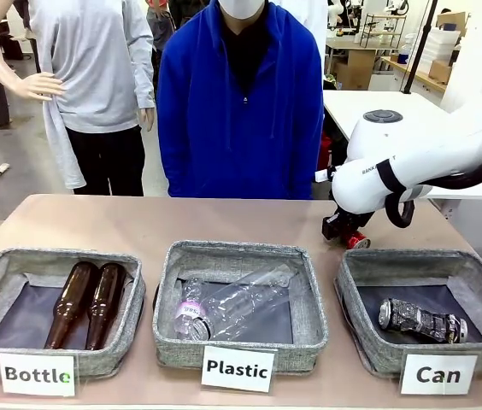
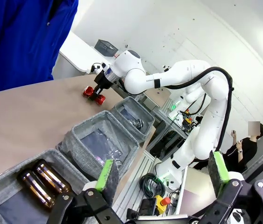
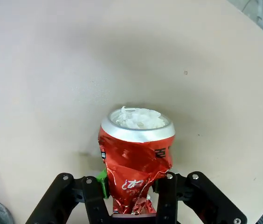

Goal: Sort the can waste into the basket.
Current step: Pick up the can waste from the table and place it in the right Fabric basket.

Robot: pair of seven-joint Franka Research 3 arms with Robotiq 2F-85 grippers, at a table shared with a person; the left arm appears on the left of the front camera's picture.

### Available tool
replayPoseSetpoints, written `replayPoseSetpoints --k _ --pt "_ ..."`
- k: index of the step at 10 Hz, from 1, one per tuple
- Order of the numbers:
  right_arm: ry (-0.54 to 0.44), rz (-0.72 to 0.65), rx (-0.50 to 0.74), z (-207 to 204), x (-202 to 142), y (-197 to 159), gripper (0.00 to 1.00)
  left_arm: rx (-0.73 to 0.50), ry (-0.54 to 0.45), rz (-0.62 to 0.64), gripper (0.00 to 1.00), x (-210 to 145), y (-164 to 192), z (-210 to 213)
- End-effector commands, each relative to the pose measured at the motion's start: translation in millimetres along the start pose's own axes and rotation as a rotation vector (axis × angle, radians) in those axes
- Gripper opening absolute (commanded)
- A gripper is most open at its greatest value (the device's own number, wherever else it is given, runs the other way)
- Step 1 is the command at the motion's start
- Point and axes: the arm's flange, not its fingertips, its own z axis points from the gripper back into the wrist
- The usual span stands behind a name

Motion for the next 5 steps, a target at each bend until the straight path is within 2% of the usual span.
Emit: replayPoseSetpoints --k 1,3,5 --pt "0.014 -0.013 0.015 -2.4 2.1 1.7 0.00 -0.014 -0.015 -0.002 1.00 3.2 -3.7 -0.9" --pt "-0.004 -0.016 0.007 5.6 1.3 -1.0 0.00 -0.014 -0.015 -0.002 1.00 3.2 -3.7 -0.9" --pt "-0.085 -0.008 -0.030 46.4 -4.4 -13.0 0.00 -0.014 -0.015 -0.002 1.00 3.2 -3.7 -0.9"
